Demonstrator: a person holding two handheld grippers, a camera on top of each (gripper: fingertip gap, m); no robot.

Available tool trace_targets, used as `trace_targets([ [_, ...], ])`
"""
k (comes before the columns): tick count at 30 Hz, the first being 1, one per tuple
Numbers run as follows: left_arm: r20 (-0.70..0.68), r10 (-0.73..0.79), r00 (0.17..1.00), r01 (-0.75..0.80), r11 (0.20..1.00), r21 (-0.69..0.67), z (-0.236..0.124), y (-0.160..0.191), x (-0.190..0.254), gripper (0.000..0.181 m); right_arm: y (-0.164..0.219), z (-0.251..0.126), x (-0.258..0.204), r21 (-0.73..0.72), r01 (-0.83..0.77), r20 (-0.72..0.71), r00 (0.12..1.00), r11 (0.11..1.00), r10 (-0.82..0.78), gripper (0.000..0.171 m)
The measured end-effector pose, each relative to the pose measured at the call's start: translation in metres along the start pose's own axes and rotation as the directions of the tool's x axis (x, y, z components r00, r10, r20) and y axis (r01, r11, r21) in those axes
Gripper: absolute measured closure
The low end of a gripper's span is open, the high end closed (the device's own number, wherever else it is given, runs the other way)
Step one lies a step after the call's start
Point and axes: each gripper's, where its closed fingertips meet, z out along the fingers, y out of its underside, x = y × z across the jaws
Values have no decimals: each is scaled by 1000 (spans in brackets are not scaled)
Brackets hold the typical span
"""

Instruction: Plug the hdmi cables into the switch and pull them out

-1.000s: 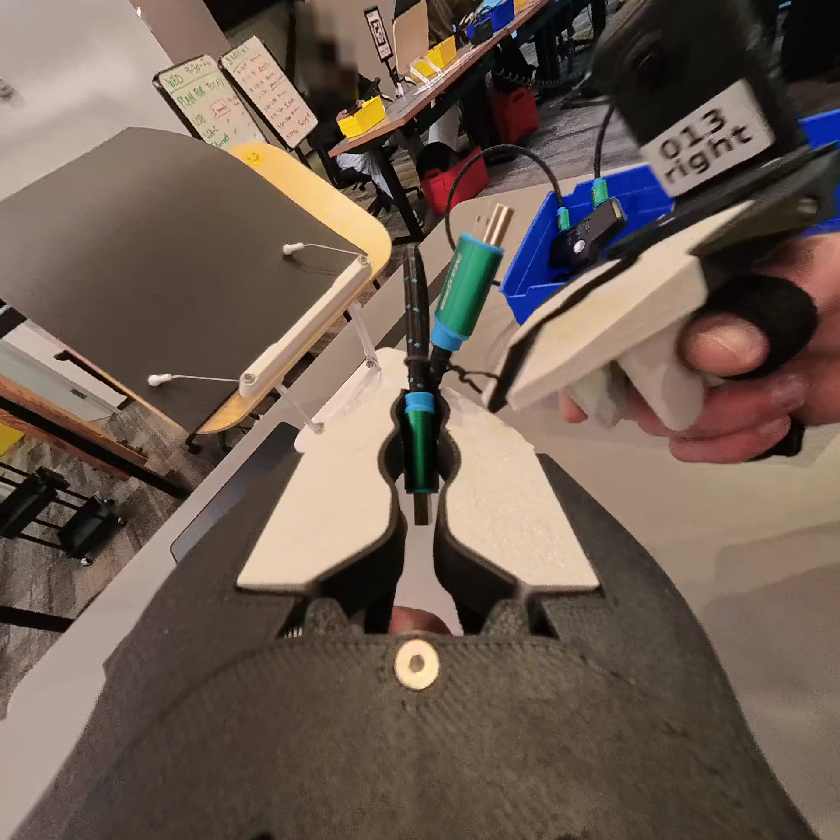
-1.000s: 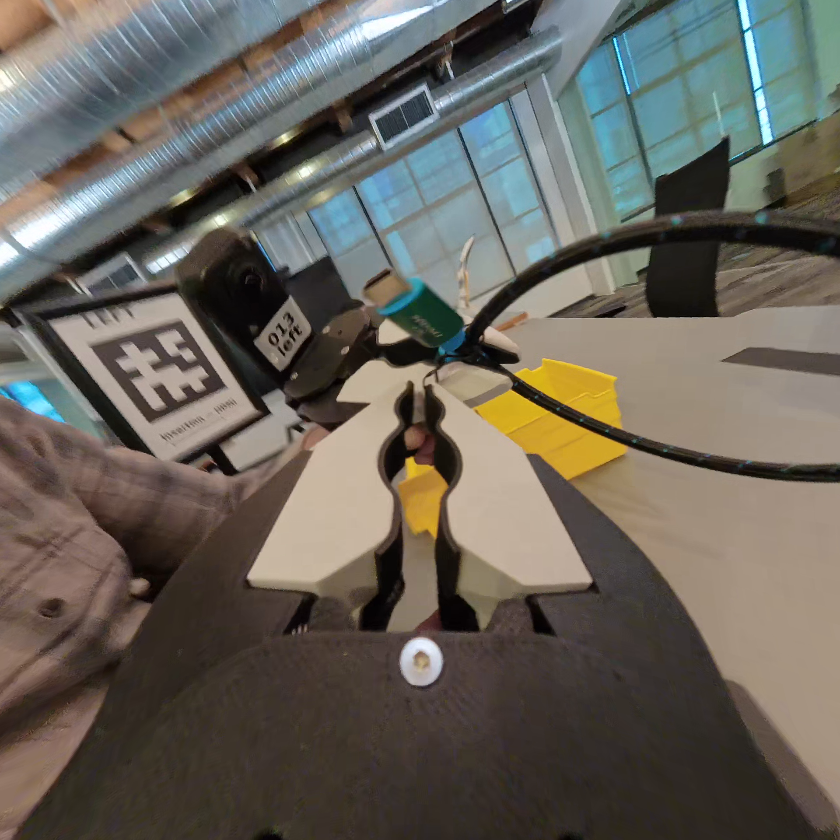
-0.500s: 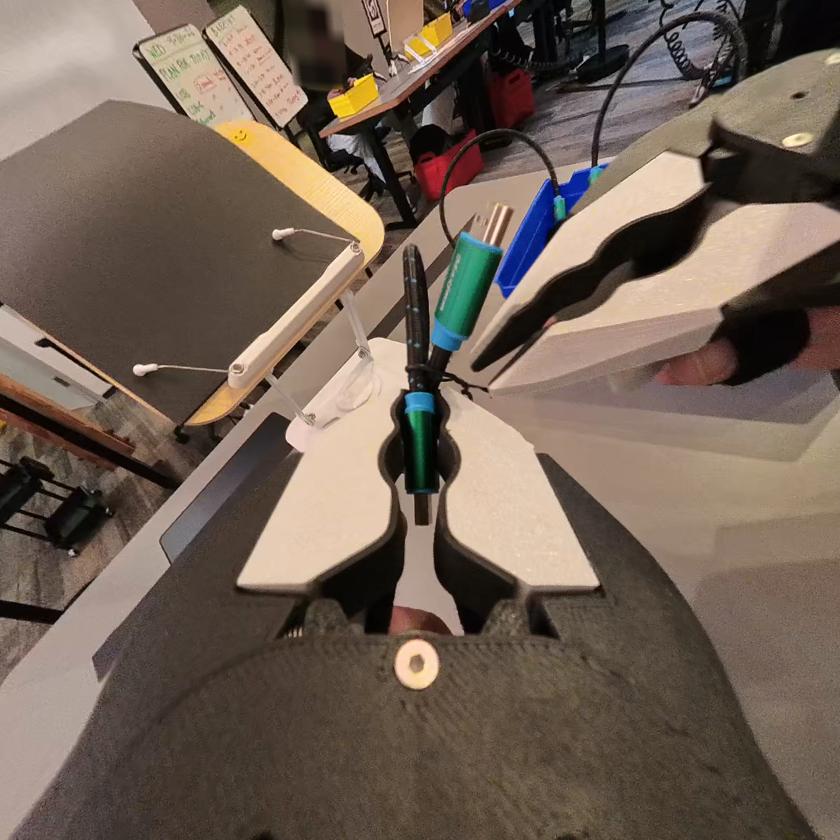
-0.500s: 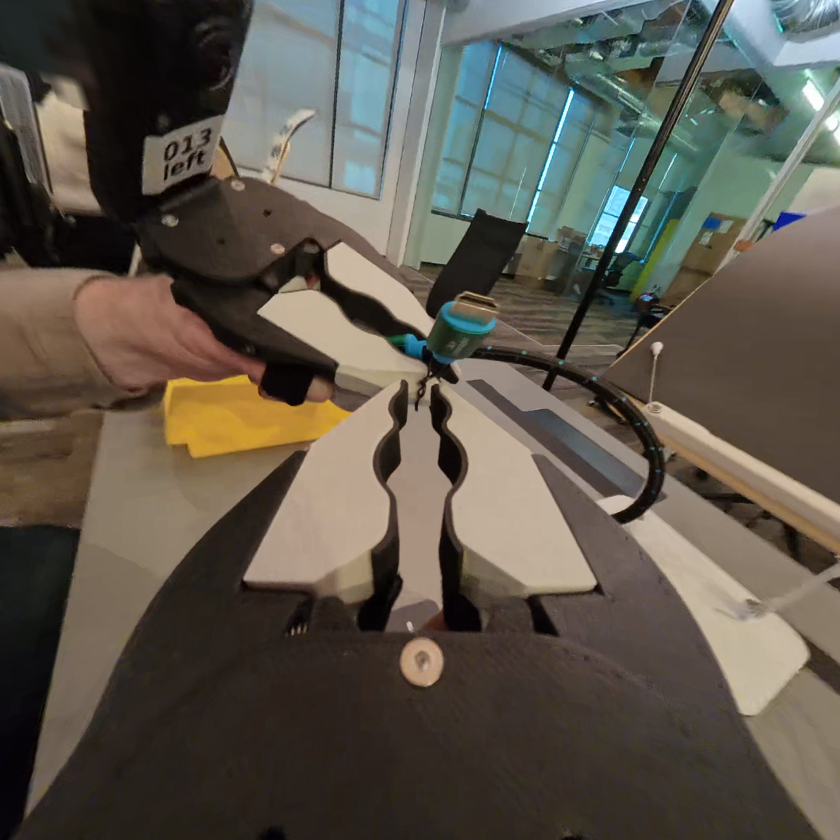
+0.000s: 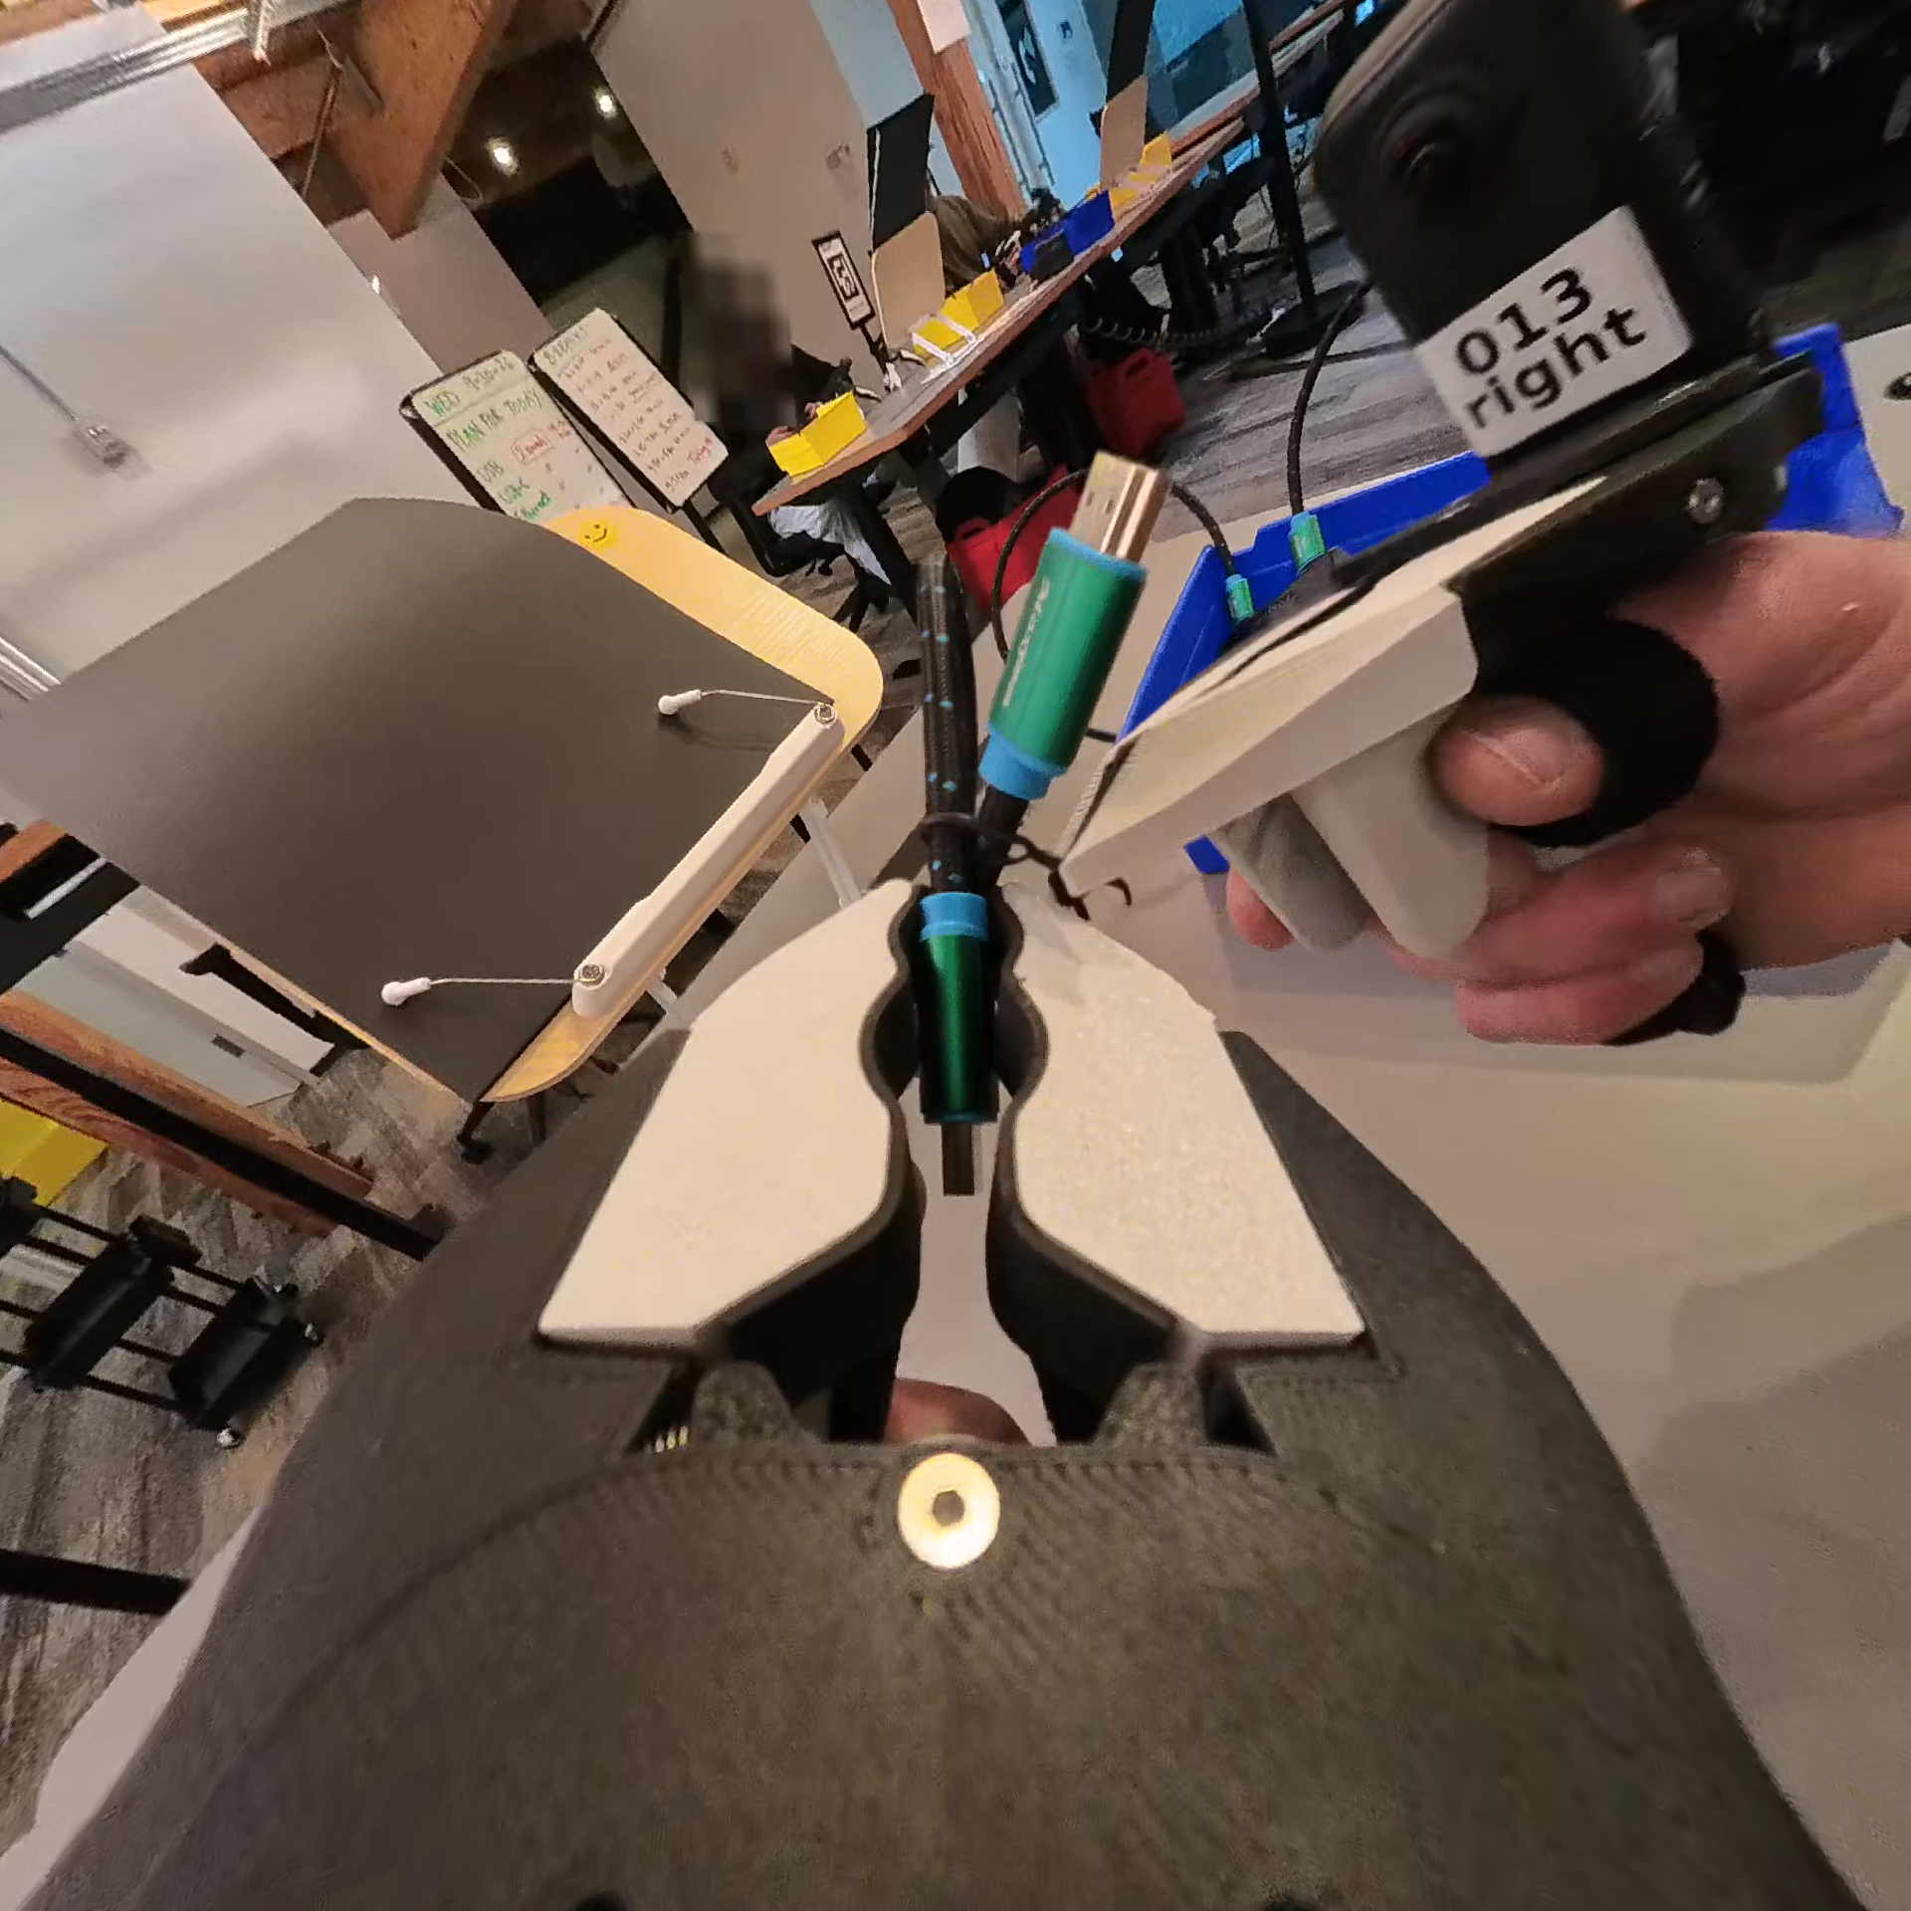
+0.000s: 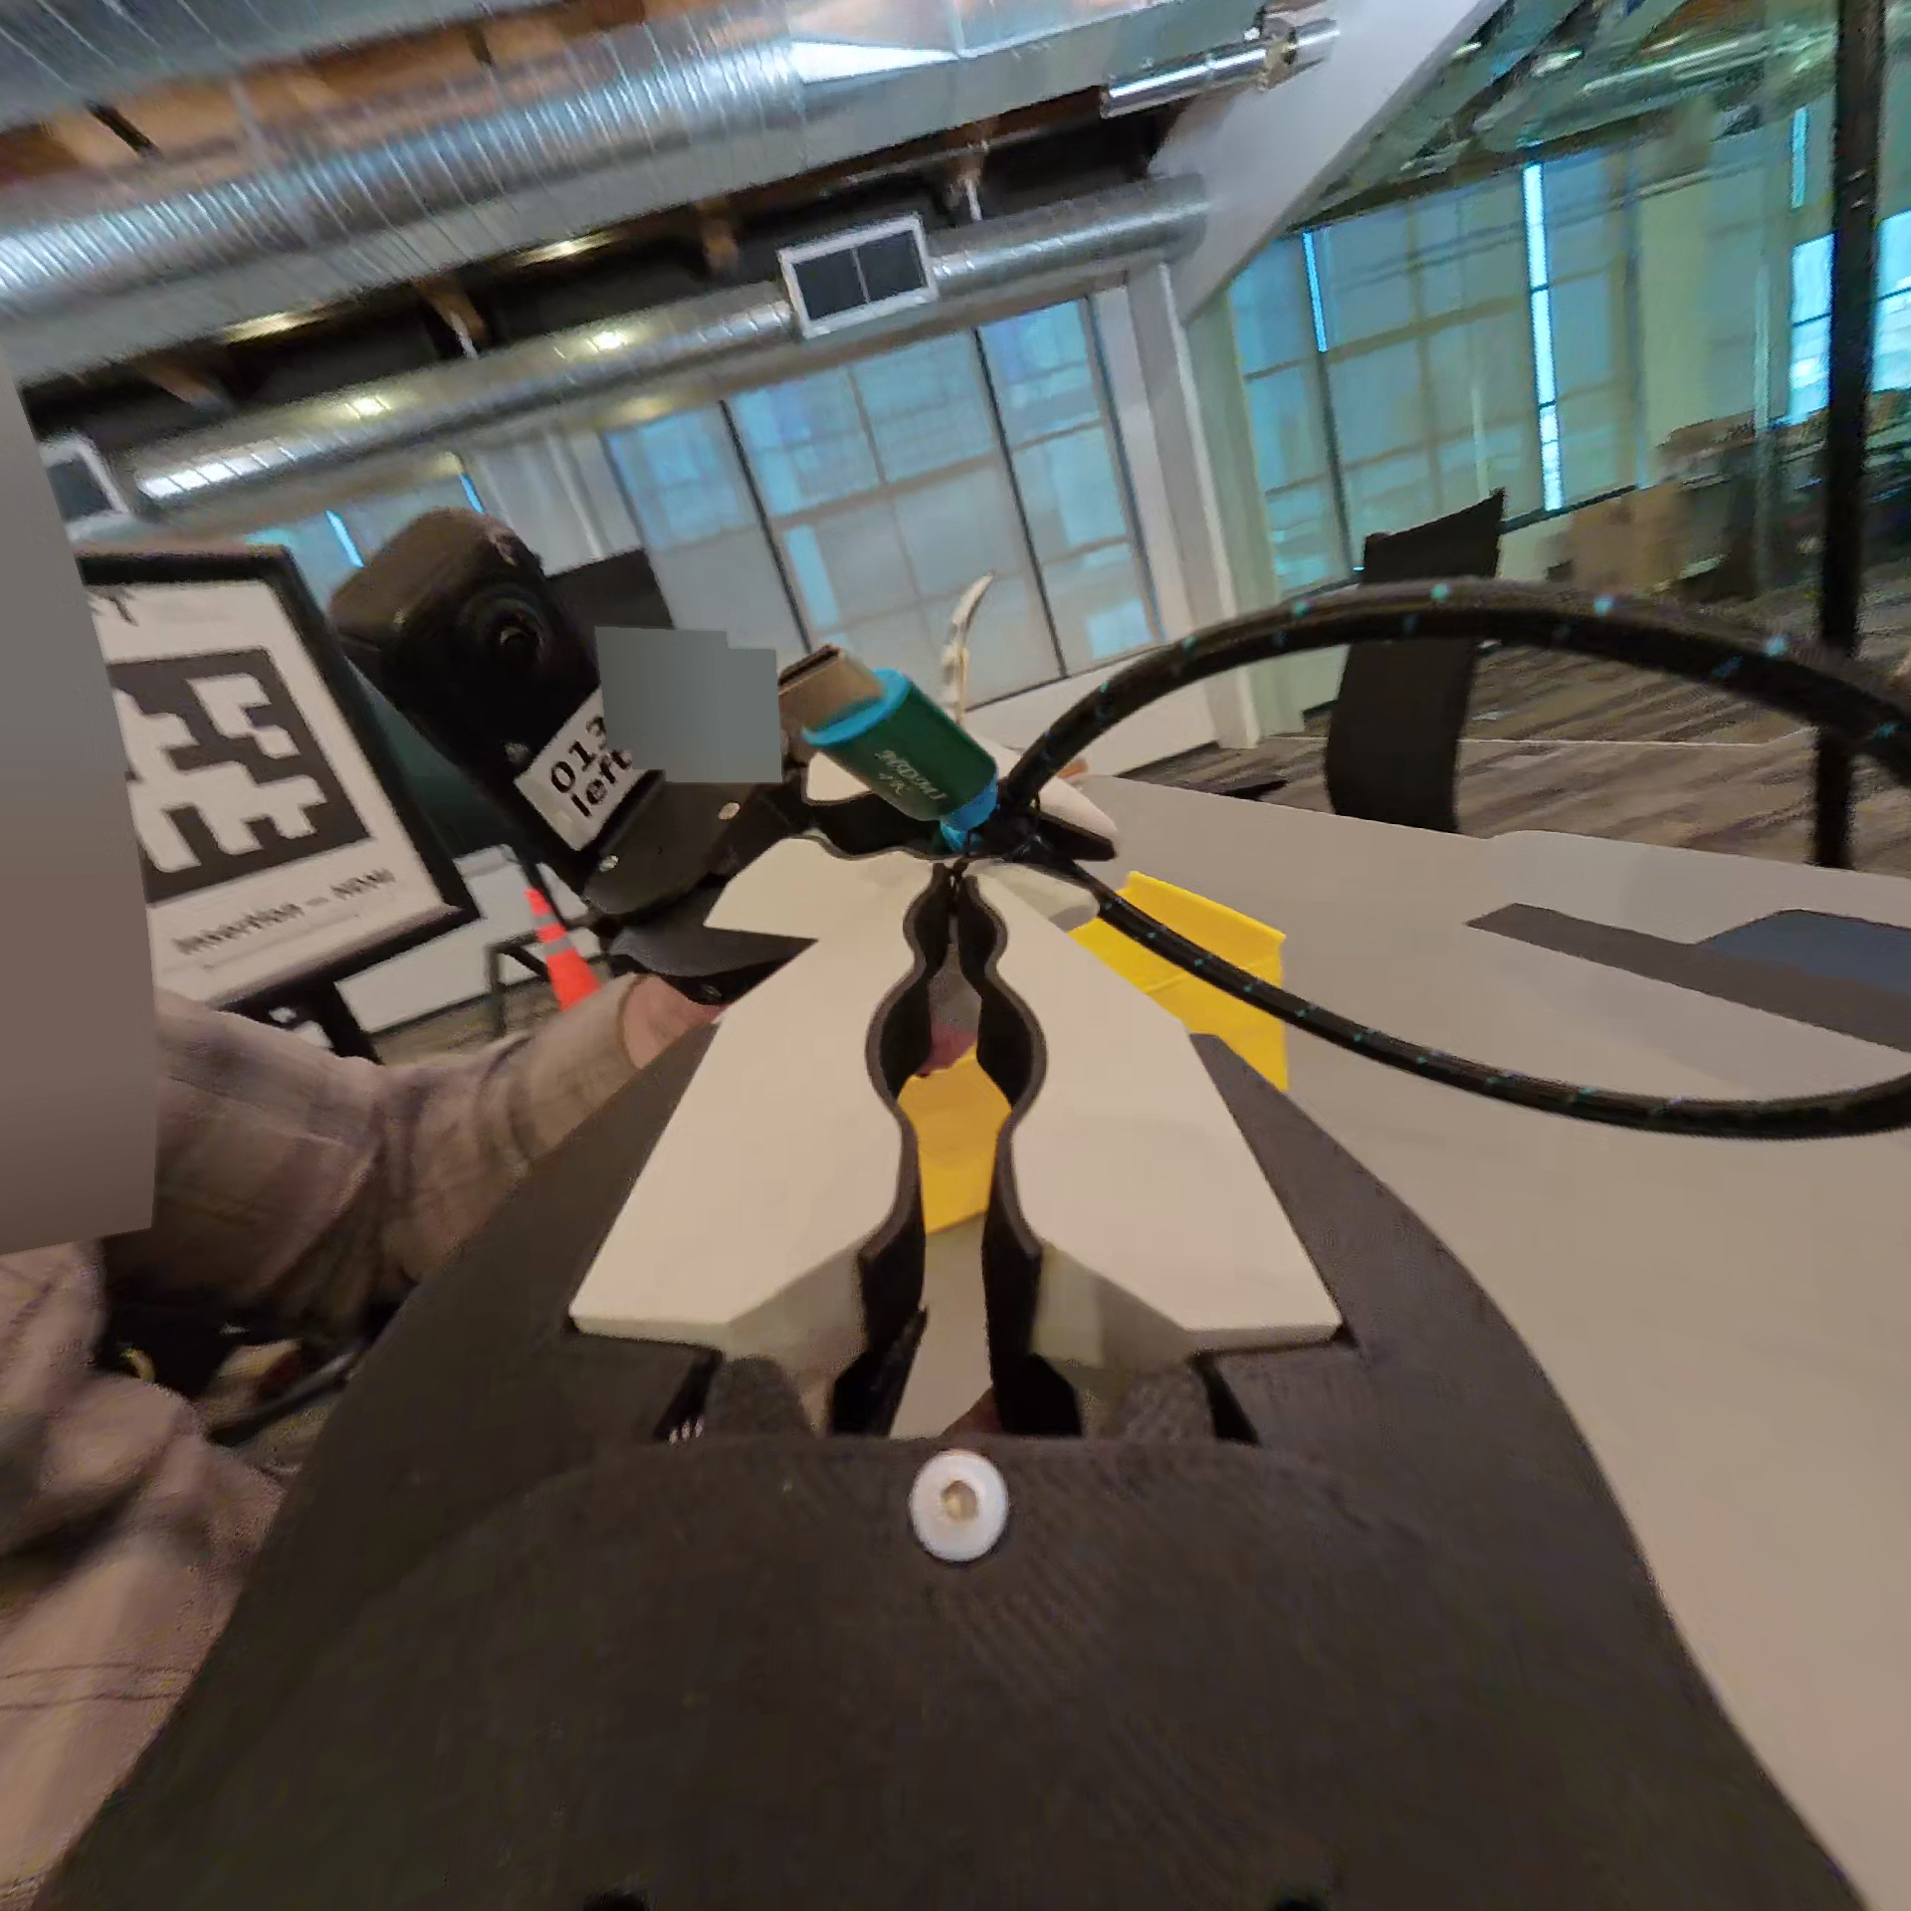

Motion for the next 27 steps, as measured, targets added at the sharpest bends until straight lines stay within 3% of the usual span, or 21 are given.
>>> trace_targets([
  [8,43,69,997,-72,994,81,-4,-14,2,173,-11,-2,-18,133,-280,220,944,951,247,171],
  [13,131,110,985,-133,975,181,-10,-33,2,172,-24,-3,-36,206,-448,402,849,870,342,171],
  [17,111,127,986,-154,949,275,-16,-46,14,172,-24,-9,-52,183,-520,563,751,834,345,171],
  [21,143,108,984,-134,973,190,-8,-30,4,173,-15,-5,-29,212,-406,392,869,889,303,171],
  [24,162,88,983,-108,987,118,-2,-18,-4,173,-7,-4,-8,189,-157,146,981,969,130,163],
  [27,189,80,979,-94,994,64,1,-11,-9,173,-7,-5,4,115,84,-48,996,990,-79,160],
])
